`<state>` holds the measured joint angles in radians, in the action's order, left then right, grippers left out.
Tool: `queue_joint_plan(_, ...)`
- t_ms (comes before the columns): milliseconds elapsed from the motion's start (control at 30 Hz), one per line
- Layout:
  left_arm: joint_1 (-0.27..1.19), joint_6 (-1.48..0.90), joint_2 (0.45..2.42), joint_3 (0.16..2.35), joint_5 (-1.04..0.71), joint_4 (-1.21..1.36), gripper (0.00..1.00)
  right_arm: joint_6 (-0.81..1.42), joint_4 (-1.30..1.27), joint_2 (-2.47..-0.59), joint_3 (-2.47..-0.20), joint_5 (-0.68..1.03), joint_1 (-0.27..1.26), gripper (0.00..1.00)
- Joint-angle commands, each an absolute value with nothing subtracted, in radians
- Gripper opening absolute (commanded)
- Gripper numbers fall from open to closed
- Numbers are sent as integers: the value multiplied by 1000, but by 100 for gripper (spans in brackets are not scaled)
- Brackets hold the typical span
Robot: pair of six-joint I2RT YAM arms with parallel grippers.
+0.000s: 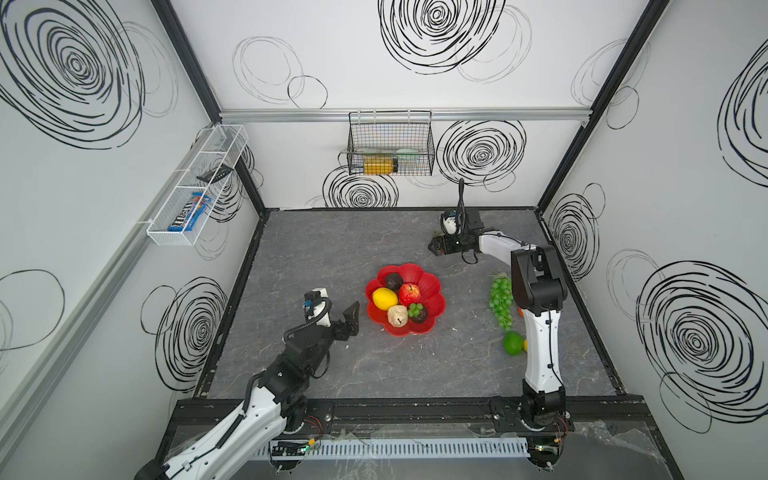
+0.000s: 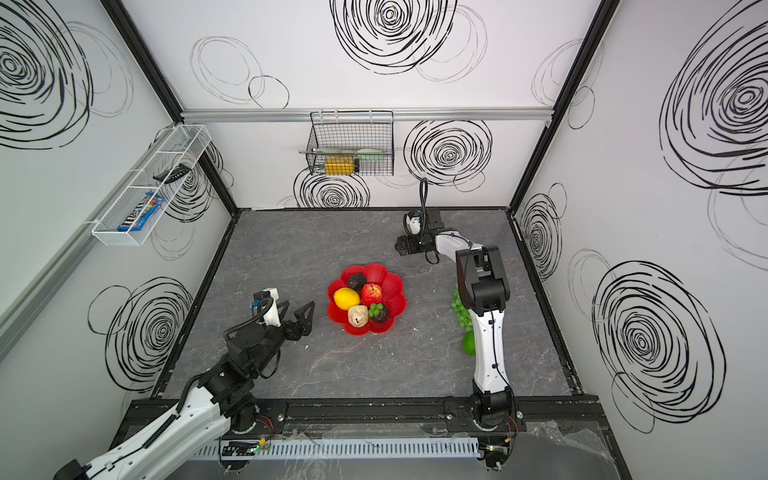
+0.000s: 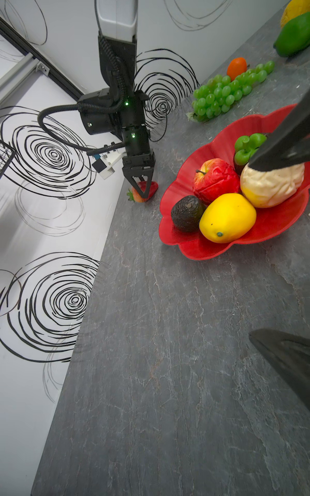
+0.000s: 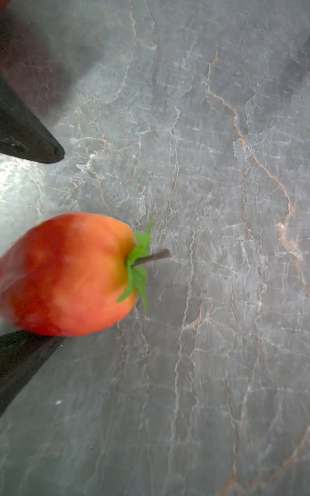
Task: Place and organize the fake fruits in the fruit bowl
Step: 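Grasp the red-yellow peach with the right gripper, then carry the peach toward the left gripper over the bowl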
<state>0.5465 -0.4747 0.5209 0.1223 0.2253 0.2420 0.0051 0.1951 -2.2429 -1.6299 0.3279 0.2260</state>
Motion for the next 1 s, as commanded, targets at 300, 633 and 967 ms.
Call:
queue_joint_plan(300,534,-471,529,117,222,300,95,30,215,-2289,-1715,101,284,83)
queue_joint_plan(633,531,-474,543,115,210,313,96,48,283,-2331,-1786,50,300,70)
queue_joint_plan(967,528,-474,549,118,184,322,97,61,220,-2176,-1638,89,305,62)
